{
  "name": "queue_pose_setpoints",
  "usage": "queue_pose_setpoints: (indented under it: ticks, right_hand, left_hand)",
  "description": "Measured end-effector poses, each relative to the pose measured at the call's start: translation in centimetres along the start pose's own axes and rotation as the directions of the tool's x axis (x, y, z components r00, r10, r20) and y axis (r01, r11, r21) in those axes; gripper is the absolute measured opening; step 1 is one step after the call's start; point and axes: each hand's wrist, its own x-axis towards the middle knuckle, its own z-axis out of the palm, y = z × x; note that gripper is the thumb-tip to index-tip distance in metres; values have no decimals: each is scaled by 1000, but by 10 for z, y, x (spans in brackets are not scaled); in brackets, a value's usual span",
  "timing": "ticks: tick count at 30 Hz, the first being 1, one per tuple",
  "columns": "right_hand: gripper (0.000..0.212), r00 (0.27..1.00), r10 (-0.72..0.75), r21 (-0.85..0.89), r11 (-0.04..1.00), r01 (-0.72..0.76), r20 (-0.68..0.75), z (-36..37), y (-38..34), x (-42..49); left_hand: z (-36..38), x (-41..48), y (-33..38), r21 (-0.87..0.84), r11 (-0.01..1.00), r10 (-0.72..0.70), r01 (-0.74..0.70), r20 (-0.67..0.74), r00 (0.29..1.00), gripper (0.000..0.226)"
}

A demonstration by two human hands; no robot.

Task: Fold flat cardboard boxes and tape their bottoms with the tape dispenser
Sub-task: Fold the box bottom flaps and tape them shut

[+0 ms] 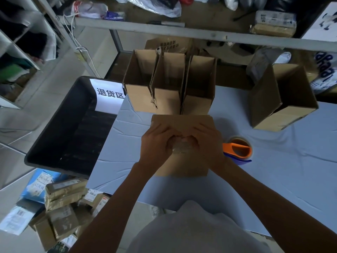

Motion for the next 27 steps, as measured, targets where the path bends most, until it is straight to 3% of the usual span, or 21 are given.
queue_pose_setpoints:
  ticks: [4, 7, 10, 15, 19, 22, 25, 27]
  right_hand:
    - [27, 995, -4, 24, 1000, 1, 98, -1, 2, -1]
    - [24, 991, 79, 93, 992, -90, 111, -11, 9, 4]
    - [20, 990, 57, 165, 983, -78, 127, -14, 13, 4]
    - [17, 996, 20, -30, 999, -17, 89, -4, 6, -1]
    - [28, 990, 60, 7, 998, -61, 129, -10, 12, 6]
    - [43, 972, 78, 10, 997, -83, 223, -7, 19, 2]
    - [47, 965, 124, -34, 992, -119, 230, 0, 20, -3]
    - [47, 958, 125, 28, 990, -137, 257, 0, 26, -1]
  left_hand:
    - [2, 2, 0, -16, 999, -37, 37, -36, 999, 25]
    - [0, 7, -7, -35, 998, -59, 60, 13, 998, 15]
    - [-6, 6, -13, -93, 994, -54, 58, 48, 997, 16]
    - [2, 2, -4, -74, 994, -82, 84, 19, 996, 19]
    - [3, 10, -11, -67, 992, -104, 106, 37, 994, 20]
    - [6, 4, -23, 13, 998, -59, 58, 114, 992, 47]
    - [11, -5, -23, -75, 988, -125, 138, 158, 979, 66]
    - [14, -5, -24, -136, 976, -146, 171, 180, 973, 68]
